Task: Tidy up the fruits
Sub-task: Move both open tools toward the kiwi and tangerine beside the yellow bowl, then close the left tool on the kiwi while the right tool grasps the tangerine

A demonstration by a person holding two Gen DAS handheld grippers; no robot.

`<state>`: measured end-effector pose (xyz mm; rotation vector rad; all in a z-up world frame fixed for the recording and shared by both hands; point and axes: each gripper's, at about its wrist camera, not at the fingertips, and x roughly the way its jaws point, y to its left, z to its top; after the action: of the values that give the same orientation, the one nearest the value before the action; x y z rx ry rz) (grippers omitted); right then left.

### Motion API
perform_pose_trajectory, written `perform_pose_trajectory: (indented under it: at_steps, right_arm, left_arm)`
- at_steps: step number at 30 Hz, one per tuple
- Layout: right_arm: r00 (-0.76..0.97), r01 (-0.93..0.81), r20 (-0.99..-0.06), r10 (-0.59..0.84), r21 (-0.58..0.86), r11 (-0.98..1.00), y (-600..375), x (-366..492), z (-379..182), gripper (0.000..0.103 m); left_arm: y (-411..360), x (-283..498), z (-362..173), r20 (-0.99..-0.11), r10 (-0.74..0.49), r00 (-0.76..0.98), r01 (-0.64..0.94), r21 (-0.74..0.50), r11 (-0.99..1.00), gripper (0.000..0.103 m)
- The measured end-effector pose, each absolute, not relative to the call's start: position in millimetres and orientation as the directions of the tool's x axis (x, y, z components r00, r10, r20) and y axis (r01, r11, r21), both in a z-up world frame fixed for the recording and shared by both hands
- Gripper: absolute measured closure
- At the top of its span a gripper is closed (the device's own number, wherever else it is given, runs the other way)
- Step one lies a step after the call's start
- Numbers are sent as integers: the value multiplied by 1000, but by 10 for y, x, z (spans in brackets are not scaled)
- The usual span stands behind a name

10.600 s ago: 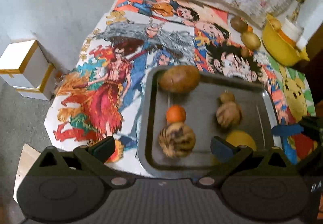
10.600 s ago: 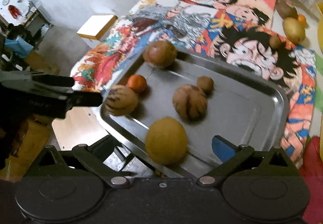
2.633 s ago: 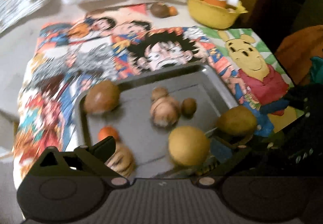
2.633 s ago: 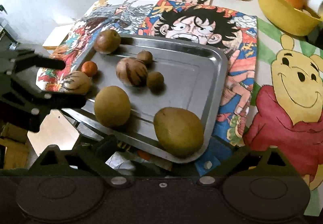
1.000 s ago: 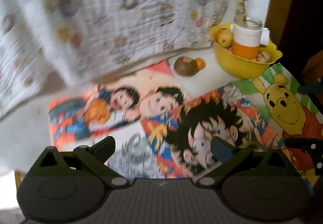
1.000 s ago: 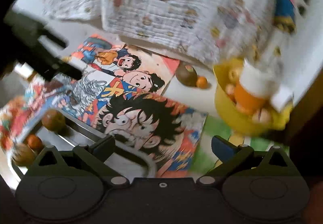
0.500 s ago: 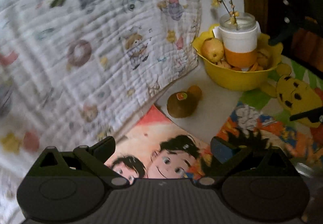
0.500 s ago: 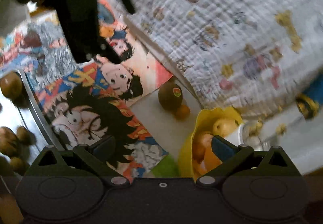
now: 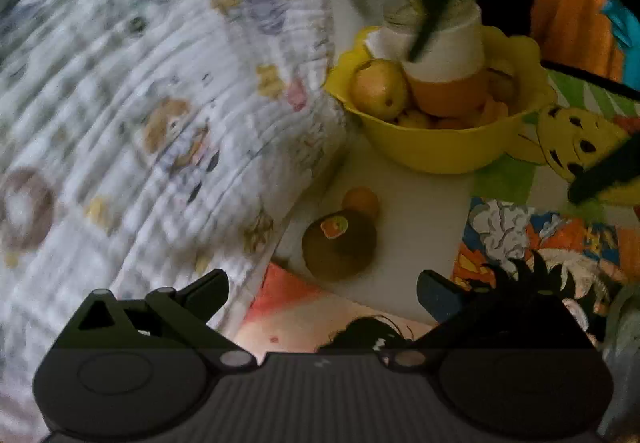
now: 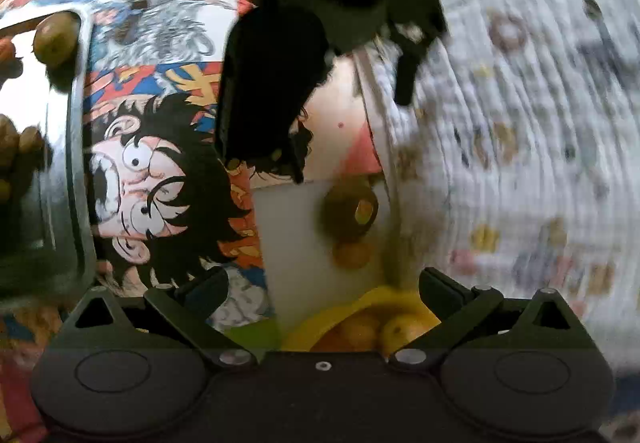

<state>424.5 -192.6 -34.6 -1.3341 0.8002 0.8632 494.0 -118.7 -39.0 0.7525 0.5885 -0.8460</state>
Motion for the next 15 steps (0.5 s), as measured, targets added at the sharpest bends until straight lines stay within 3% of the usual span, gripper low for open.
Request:
perform_pose_trajectory:
  at_steps: [4, 15]
  right_arm:
    - [390, -917, -918, 67, -394, -66, -1871, 4478, -329, 2]
    - [264, -964, -963, -58, -263, -36, -1796, 5190, -728, 9]
  left_arm:
    - [-1260, 5034, -476, -720, -469, 512, 851, 352, 389, 1]
    - [-1571, 5195, -870, -722, -486, 492, 867, 361, 342, 4]
